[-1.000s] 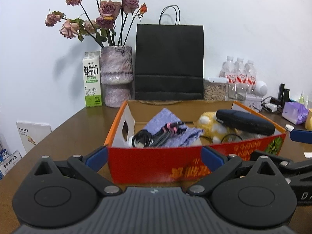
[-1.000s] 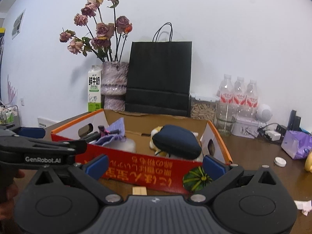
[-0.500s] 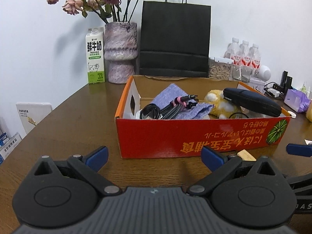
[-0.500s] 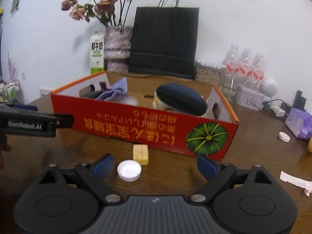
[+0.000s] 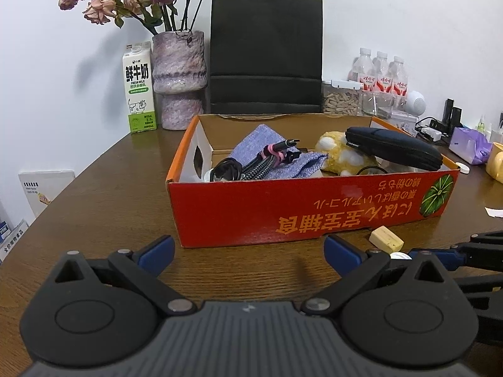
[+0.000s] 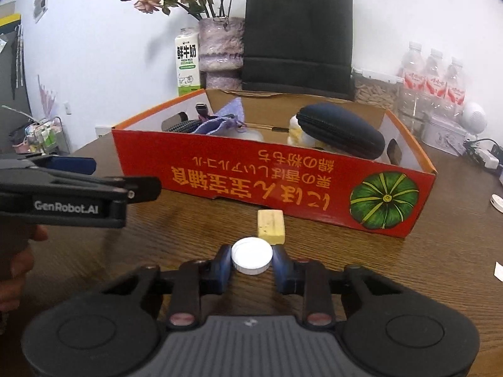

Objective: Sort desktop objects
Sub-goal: 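Grasp the yellow sponge block with the left tool while the right tool holds the cap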

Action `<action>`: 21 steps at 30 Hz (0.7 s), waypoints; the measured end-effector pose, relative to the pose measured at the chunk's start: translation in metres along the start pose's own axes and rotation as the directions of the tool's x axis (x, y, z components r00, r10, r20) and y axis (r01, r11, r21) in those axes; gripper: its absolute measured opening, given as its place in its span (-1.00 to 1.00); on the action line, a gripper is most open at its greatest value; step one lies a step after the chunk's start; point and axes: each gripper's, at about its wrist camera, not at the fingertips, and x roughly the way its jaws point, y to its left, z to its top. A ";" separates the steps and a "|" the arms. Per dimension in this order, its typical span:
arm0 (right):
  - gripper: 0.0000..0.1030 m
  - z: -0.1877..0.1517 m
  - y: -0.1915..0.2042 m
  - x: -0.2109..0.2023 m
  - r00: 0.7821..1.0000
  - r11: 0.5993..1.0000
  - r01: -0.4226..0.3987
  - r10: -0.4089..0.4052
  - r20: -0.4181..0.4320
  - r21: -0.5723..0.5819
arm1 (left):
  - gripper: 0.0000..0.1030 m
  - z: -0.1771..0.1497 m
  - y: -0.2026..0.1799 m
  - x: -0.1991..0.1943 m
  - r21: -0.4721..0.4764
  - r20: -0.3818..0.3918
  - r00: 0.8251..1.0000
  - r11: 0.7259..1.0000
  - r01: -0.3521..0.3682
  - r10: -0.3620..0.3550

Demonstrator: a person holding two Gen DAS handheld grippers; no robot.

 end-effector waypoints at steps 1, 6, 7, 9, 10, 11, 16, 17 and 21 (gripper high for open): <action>-0.47 0.000 0.000 -0.001 1.000 1.000 0.000 0.000 0.002 0.002 | 1.00 0.000 0.000 0.000 0.000 -0.001 1.000 1.000 0.000 0.000; -0.47 0.002 -0.002 -0.004 1.000 1.000 0.017 -0.017 0.026 0.015 | 1.00 -0.001 -0.001 0.003 0.005 -0.002 1.000 1.000 0.002 -0.002; -0.47 0.002 -0.003 -0.004 0.999 1.000 0.019 -0.019 0.028 0.016 | 1.00 -0.002 -0.002 0.003 0.006 -0.003 1.000 1.000 0.005 -0.005; -0.47 0.003 -0.005 -0.006 0.999 1.000 0.022 -0.023 0.036 0.019 | 1.00 -0.002 -0.004 0.004 0.005 -0.004 1.000 1.000 0.015 -0.015; -0.47 0.003 -0.007 -0.007 0.999 0.999 0.028 -0.028 0.042 0.021 | 1.00 -0.002 -0.005 0.004 0.004 -0.005 1.000 1.000 0.019 -0.019; -0.47 0.004 -0.009 -0.009 0.998 0.999 0.032 -0.033 0.050 0.024 | 1.00 -0.002 -0.006 0.004 0.003 -0.008 1.000 1.000 0.024 -0.024; -0.47 0.007 -0.028 -0.017 0.995 0.997 0.060 -0.065 0.081 0.056 | 1.00 -0.001 -0.022 0.011 -0.008 -0.040 0.998 0.999 0.047 -0.047; -0.47 0.007 -0.033 -0.018 0.994 0.996 0.067 -0.072 0.083 0.060 | 1.00 0.000 -0.027 0.013 -0.010 -0.050 0.997 0.998 0.054 -0.055; -0.47 0.006 -0.051 -0.023 0.992 0.993 0.082 -0.090 0.094 0.080 | 1.00 0.002 -0.051 0.019 -0.013 -0.079 0.992 0.995 0.096 -0.097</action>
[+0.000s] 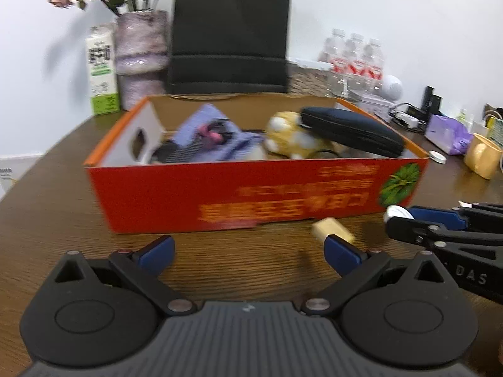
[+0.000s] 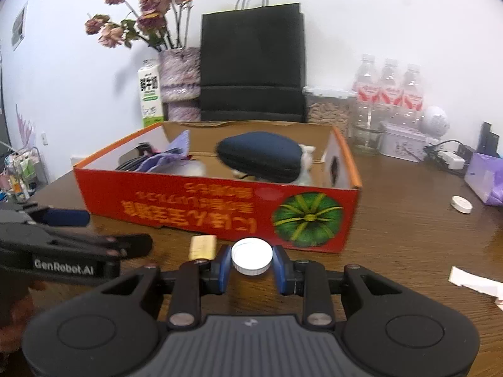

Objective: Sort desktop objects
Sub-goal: 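Grasp the yellow sponge block with the left tool while the right tool holds the cap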

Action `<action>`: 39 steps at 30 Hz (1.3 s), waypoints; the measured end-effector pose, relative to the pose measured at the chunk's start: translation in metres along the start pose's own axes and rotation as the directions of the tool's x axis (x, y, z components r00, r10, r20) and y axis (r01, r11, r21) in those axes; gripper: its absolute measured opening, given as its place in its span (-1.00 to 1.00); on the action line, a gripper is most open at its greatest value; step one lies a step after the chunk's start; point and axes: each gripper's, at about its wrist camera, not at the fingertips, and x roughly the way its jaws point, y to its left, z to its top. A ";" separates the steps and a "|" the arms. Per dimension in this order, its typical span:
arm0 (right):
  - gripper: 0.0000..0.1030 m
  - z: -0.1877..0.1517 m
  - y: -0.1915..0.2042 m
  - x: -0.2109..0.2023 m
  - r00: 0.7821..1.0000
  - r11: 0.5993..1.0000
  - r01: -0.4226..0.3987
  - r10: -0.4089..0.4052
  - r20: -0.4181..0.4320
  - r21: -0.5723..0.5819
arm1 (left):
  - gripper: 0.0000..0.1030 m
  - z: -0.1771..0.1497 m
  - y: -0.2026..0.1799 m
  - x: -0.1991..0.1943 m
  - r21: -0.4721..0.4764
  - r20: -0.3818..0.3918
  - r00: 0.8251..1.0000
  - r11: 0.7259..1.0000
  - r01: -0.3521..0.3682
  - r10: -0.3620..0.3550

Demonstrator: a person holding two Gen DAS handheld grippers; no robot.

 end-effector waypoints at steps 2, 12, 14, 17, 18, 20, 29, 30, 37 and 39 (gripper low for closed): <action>-0.47 -0.001 -0.007 -0.002 1.000 1.000 0.003 -0.003 0.009 -0.004 | 1.00 0.002 -0.012 0.004 0.003 -0.007 1.000 1.000 0.006 -0.006; -0.47 -0.002 -0.045 -0.003 0.999 1.000 0.020 -0.020 0.032 0.010 | 0.86 0.010 -0.050 0.031 -0.023 -0.053 0.997 0.998 -0.058 0.056; -0.47 -0.003 -0.049 -0.003 0.999 1.000 0.020 -0.020 0.026 0.009 | 0.73 0.011 -0.052 0.033 -0.035 -0.058 0.996 0.997 -0.069 0.067; -0.47 -0.003 -0.050 -0.005 0.999 1.000 0.016 -0.017 0.031 0.014 | 0.52 0.011 -0.056 0.037 -0.040 -0.072 0.994 0.995 -0.087 0.084; -0.47 -0.003 -0.050 -0.006 0.999 1.000 0.016 -0.016 0.034 0.012 | 0.38 0.011 -0.058 0.037 -0.035 -0.071 0.994 0.995 -0.089 0.086; -0.47 -0.003 -0.047 -0.007 0.999 1.000 0.016 -0.016 0.038 0.006 | 0.10 0.011 -0.061 0.035 -0.031 -0.064 0.995 0.996 -0.084 0.082; -0.48 -0.007 -0.039 -0.007 0.999 1.000 0.021 -0.020 0.038 -0.015 | -0.58 0.009 -0.063 0.030 -0.012 -0.053 0.996 0.998 -0.069 0.068; -0.47 -0.008 -0.037 -0.007 0.999 1.000 0.020 -0.019 0.039 -0.020 | -0.58 0.009 -0.063 0.030 -0.012 -0.052 0.997 0.998 -0.063 0.063; -0.48 -0.008 -0.033 -0.010 0.998 1.000 0.010 -0.008 0.063 -0.028 | -0.58 0.008 -0.056 0.027 -0.030 -0.041 0.998 0.999 -0.039 0.038; -0.47 -0.008 -0.031 -0.012 0.997 0.999 0.011 -0.008 0.076 -0.032 | -0.58 0.008 -0.053 0.023 -0.037 -0.029 0.999 0.999 -0.036 0.034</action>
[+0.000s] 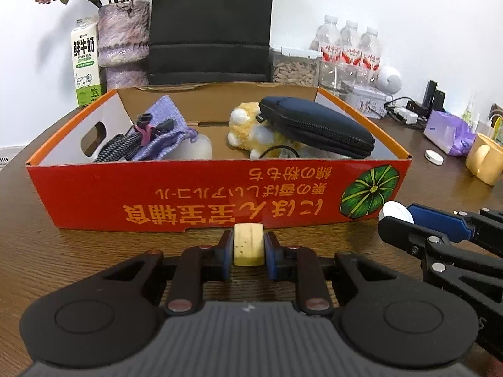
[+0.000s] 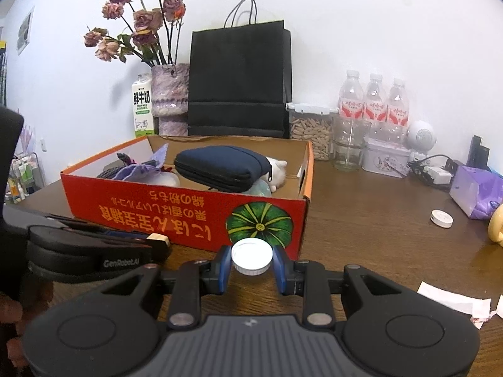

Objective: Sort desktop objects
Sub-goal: 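Grasp the yellow sponge block with the left tool while the right tool holds the cap, then carry the yellow block and white cap over the box with both tools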

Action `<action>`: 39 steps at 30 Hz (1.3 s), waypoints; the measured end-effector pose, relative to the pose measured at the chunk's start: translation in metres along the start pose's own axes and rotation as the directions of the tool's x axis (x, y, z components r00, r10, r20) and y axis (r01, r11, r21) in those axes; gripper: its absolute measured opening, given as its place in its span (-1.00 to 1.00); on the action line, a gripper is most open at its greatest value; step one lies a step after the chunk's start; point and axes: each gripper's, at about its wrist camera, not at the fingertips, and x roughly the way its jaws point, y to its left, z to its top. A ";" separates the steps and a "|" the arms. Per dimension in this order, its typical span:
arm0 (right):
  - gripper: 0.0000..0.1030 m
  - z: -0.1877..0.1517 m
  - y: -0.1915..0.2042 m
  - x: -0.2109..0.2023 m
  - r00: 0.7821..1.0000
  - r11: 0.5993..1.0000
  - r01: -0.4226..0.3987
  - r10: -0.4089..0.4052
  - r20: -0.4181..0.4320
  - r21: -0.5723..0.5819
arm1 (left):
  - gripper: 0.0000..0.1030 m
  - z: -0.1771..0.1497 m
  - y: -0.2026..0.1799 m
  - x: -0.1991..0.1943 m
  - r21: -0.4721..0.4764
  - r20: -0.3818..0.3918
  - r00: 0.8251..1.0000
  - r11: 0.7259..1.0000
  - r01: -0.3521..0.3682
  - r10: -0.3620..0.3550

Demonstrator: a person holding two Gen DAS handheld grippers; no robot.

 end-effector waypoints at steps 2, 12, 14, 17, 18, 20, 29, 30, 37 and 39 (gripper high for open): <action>-0.47 0.000 0.002 -0.002 1.000 1.000 0.002 -0.002 0.015 -0.003 | -0.58 0.000 0.003 -0.003 -0.008 0.010 1.000 1.000 0.008 -0.008; -0.47 0.002 0.027 -0.017 0.993 0.999 0.006 -0.001 0.117 -0.040 | -0.58 -0.005 0.019 -0.036 -0.017 0.111 0.993 0.999 0.034 -0.032; -0.47 0.007 0.033 -0.020 0.990 0.999 0.003 0.002 0.141 -0.033 | -0.58 -0.002 0.026 -0.043 -0.020 0.141 0.989 0.999 0.036 -0.032; -0.47 0.016 0.041 -0.021 0.985 1.000 -0.005 0.007 0.174 -0.011 | -0.58 0.004 0.035 -0.053 -0.012 0.191 0.982 1.000 0.016 -0.013; -0.47 0.020 0.044 -0.020 0.983 1.000 -0.009 0.010 0.182 -0.007 | -0.58 0.008 0.039 -0.055 -0.012 0.204 0.979 1.000 0.007 -0.005; -0.47 0.029 0.052 -0.017 0.981 1.000 -0.015 0.016 0.196 -0.008 | -0.58 0.015 0.048 -0.058 -0.023 0.222 0.975 1.000 -0.004 0.009; -0.48 0.077 0.083 0.019 0.972 1.000 -0.011 0.013 0.237 -0.012 | -0.58 0.061 0.082 -0.049 -0.048 0.303 0.952 0.998 -0.037 0.049; -0.47 0.081 0.086 0.025 0.971 1.000 -0.009 0.011 0.238 -0.009 | -0.58 0.066 0.084 -0.044 -0.045 0.304 0.951 0.998 -0.044 0.055; -0.48 0.102 0.089 0.064 0.973 1.000 0.000 0.006 0.232 -0.026 | -0.58 0.084 0.105 -0.009 -0.065 0.276 0.959 0.996 -0.054 0.070; -0.48 0.102 0.086 0.077 0.980 1.000 -0.019 0.021 0.199 -0.009 | -0.58 0.086 0.108 0.003 -0.063 0.260 0.963 0.996 -0.061 0.076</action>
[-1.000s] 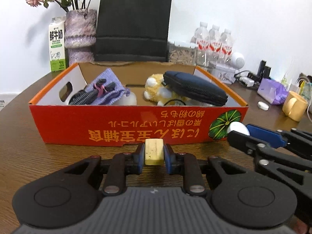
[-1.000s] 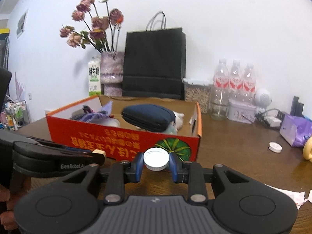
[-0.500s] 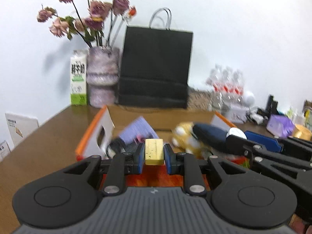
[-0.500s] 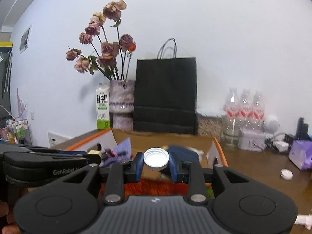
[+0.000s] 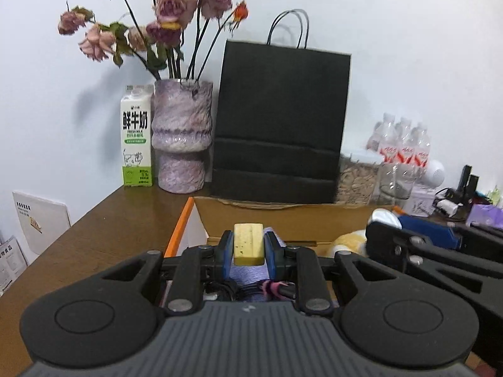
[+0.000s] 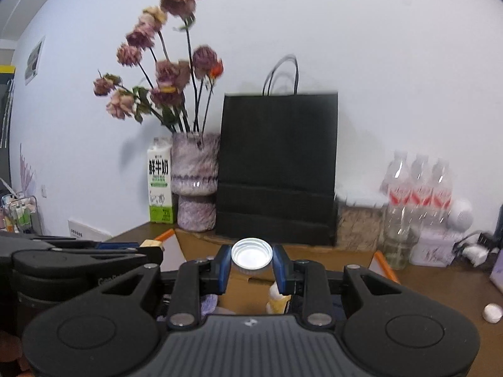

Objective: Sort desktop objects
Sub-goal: 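Carry the yellow block and white cap over the box with both tools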

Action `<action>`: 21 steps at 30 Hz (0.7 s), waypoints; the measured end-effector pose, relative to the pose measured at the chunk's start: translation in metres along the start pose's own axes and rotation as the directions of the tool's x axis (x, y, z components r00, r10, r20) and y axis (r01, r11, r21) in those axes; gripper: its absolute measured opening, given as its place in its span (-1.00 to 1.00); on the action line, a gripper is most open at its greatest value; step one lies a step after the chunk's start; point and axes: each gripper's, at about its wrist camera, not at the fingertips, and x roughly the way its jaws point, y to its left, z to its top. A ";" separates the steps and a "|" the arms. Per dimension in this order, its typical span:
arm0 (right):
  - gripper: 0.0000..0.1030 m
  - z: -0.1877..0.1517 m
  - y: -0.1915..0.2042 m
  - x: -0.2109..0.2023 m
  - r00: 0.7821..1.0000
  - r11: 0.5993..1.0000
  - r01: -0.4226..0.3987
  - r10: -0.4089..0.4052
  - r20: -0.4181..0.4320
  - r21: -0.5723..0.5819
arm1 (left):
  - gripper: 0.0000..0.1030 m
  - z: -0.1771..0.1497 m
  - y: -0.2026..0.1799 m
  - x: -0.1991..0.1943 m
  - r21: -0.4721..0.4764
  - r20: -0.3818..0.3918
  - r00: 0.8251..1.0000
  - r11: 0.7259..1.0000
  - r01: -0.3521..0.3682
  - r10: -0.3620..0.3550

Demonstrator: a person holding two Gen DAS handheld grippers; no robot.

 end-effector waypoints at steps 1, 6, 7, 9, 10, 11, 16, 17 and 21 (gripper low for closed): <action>-0.48 -0.003 -0.002 0.006 1.000 1.000 -0.010 0.011 -0.020 0.011 | -0.58 -0.001 0.000 0.006 0.005 -0.012 1.000 1.000 0.000 0.000; -0.48 -0.021 -0.010 0.029 0.994 1.000 -0.019 0.020 -0.106 0.008 | -0.58 -0.008 0.001 0.022 0.026 -0.050 0.999 1.000 0.006 -0.005; -0.48 -0.023 -0.011 0.031 0.994 1.000 -0.016 0.016 -0.107 -0.001 | -0.58 -0.009 0.001 0.023 0.028 -0.055 0.998 1.000 0.007 -0.005; -0.48 -0.024 -0.013 0.032 0.995 1.000 -0.019 0.020 -0.103 0.004 | -0.58 -0.011 0.001 0.025 0.034 -0.064 0.998 0.999 0.002 0.000; -0.48 -0.024 -0.014 0.032 0.994 1.000 -0.024 0.025 -0.103 0.009 | -0.58 -0.012 0.001 0.026 0.036 -0.068 0.998 0.999 0.004 -0.002; -0.48 -0.025 -0.015 0.033 0.994 1.000 -0.025 0.026 -0.104 0.010 | -0.58 -0.012 0.001 0.027 0.037 -0.071 0.997 0.999 0.005 -0.003; -0.48 -0.025 -0.016 0.036 0.994 1.000 -0.021 0.022 -0.111 0.007 | -0.58 -0.014 -0.002 0.025 0.053 -0.068 0.998 0.999 0.001 0.003; -0.48 -0.025 -0.015 0.036 0.994 1.000 -0.020 0.020 -0.110 0.004 | -0.58 -0.014 -0.002 0.025 0.055 -0.069 0.998 0.999 0.000 0.003; -0.47 -0.023 -0.014 0.033 0.995 1.000 -0.015 0.014 -0.099 -0.006 | -0.57 -0.014 -0.003 0.025 0.056 -0.068 0.998 0.998 -0.002 0.006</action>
